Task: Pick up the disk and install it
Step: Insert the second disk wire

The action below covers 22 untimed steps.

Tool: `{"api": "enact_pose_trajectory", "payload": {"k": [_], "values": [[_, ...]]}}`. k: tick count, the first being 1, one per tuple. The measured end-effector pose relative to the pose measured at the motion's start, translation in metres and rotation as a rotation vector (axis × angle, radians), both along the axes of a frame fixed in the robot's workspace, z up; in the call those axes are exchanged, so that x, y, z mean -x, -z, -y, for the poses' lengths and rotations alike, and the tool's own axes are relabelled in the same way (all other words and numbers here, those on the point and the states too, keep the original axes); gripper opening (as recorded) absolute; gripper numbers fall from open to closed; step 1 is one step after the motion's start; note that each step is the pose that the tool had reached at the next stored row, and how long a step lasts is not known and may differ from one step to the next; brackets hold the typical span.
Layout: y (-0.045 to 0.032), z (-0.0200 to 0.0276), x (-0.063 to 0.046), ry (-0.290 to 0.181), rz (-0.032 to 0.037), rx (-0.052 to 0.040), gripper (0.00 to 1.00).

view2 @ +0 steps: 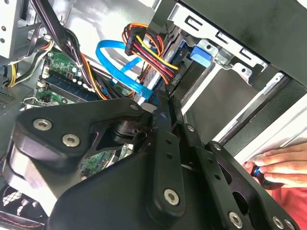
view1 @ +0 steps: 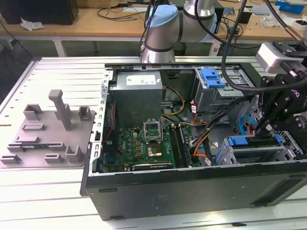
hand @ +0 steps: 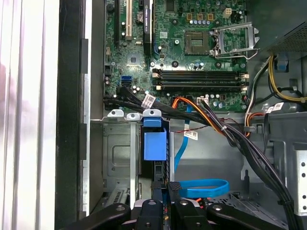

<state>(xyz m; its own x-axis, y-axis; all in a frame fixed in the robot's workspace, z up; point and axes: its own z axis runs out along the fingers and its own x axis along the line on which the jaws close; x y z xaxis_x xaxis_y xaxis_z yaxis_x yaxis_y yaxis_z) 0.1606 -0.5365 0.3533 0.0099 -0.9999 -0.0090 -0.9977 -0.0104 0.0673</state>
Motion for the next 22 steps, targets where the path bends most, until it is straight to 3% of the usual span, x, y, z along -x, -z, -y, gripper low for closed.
{"api": "enact_pose_trajectory", "payload": {"k": [22], "values": [[0.0101,0.0000,0.0000,0.000,0.0000,-0.0001,0.16]]}}
